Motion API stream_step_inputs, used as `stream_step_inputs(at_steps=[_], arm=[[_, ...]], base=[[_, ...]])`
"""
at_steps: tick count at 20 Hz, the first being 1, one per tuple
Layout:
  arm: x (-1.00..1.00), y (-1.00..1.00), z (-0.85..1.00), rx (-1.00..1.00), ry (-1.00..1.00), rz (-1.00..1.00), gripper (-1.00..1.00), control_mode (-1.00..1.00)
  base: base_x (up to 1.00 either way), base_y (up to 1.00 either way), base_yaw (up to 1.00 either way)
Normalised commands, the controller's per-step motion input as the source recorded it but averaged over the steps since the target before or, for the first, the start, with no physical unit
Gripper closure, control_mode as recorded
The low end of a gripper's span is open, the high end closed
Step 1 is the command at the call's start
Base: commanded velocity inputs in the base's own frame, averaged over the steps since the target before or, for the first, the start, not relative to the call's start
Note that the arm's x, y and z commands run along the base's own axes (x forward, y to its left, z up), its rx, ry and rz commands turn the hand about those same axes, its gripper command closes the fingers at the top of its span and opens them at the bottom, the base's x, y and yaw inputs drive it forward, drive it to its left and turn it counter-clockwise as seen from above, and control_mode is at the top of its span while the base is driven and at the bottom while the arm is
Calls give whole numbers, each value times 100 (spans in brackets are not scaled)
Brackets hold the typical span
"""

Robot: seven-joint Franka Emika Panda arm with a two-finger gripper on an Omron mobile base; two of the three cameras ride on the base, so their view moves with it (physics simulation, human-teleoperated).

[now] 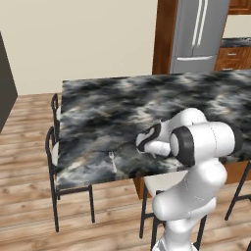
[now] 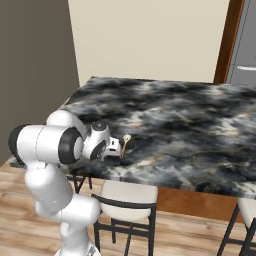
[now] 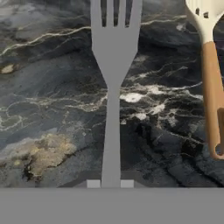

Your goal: Pick up the metallic utensils from the counter and place them in the open drawer. Make sure not to pick up any wooden utensils.

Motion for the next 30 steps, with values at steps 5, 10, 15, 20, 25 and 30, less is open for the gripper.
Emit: stream_step_inputs(at_steps=[5, 10, 15, 20, 25, 30], arm=[[-67, 0, 84, 0, -16, -5, 100, -100], [-59, -1, 91, 0, -25, 0, 100, -100], [-63, 0, 82, 0, -28, 0, 100, -100], [-63, 0, 54, 0, -35, -1, 100, -100], [-83, 0, 35, 0, -33, -2, 100, -100], [-88, 0, 45, 0, -14, -3, 100, -100]], base=[[0, 0, 0], [0, 0, 0], [0, 0, 0], [0, 0, 0], [0, 0, 0], [0, 0, 0]])
